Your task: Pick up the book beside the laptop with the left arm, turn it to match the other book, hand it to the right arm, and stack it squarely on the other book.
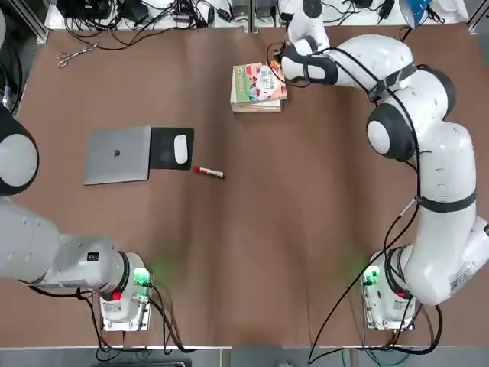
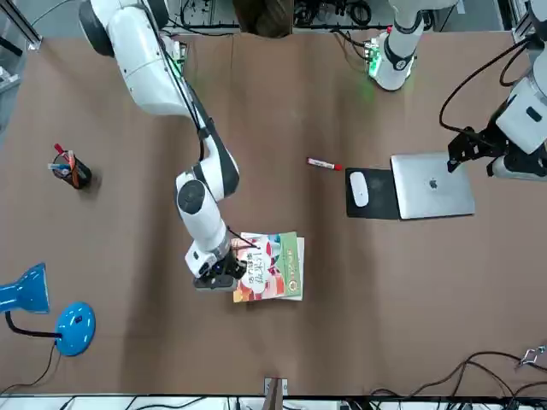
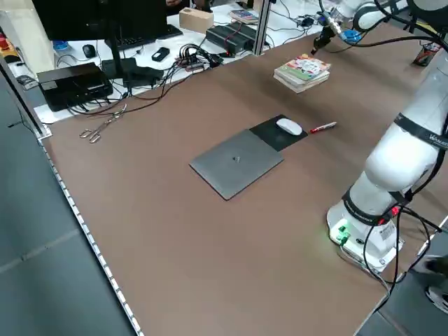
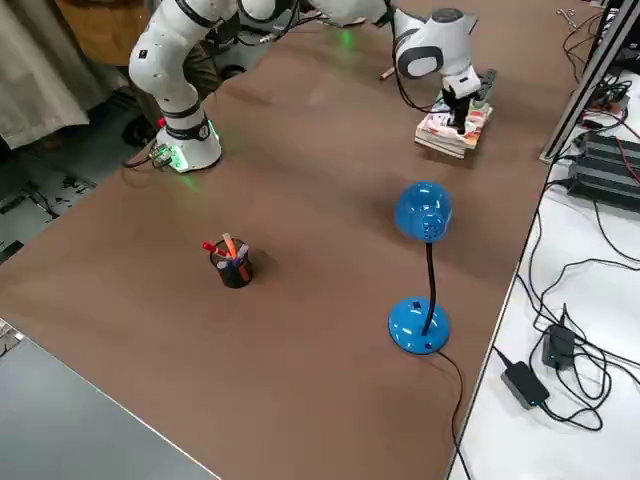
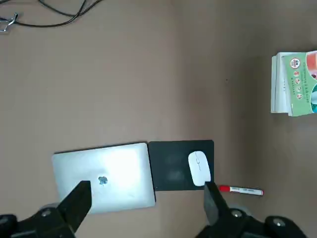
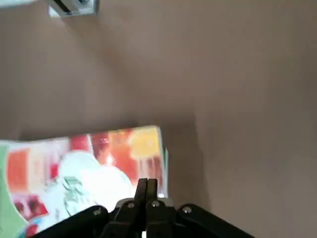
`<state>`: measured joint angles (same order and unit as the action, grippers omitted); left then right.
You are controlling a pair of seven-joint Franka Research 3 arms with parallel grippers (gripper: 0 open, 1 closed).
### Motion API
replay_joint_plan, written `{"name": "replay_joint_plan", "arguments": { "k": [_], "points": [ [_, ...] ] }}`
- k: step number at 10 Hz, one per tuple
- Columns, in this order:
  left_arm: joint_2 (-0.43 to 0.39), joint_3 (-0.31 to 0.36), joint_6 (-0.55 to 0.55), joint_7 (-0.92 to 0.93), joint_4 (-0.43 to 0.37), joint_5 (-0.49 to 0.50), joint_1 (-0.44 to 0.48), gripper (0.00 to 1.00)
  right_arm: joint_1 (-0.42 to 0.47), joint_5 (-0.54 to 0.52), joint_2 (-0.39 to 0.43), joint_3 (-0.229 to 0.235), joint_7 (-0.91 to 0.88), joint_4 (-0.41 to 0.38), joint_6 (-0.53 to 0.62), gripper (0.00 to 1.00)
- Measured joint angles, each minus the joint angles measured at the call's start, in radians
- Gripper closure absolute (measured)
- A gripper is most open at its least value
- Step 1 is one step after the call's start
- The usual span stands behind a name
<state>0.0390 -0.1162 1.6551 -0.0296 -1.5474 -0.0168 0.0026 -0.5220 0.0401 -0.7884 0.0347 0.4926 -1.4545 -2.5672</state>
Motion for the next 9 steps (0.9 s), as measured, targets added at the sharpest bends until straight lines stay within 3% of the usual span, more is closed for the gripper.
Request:
{"name": "replay_joint_plan", "arguments": {
  "k": [9],
  "points": [
    [0.002, 0.000, -0.001, 0.000, 0.000, 0.000, -0.001, 0.00, -0.073, 0.001, 0.036, -0.005, 0.099, -0.116, -0.055, 0.98]
  ]
}}
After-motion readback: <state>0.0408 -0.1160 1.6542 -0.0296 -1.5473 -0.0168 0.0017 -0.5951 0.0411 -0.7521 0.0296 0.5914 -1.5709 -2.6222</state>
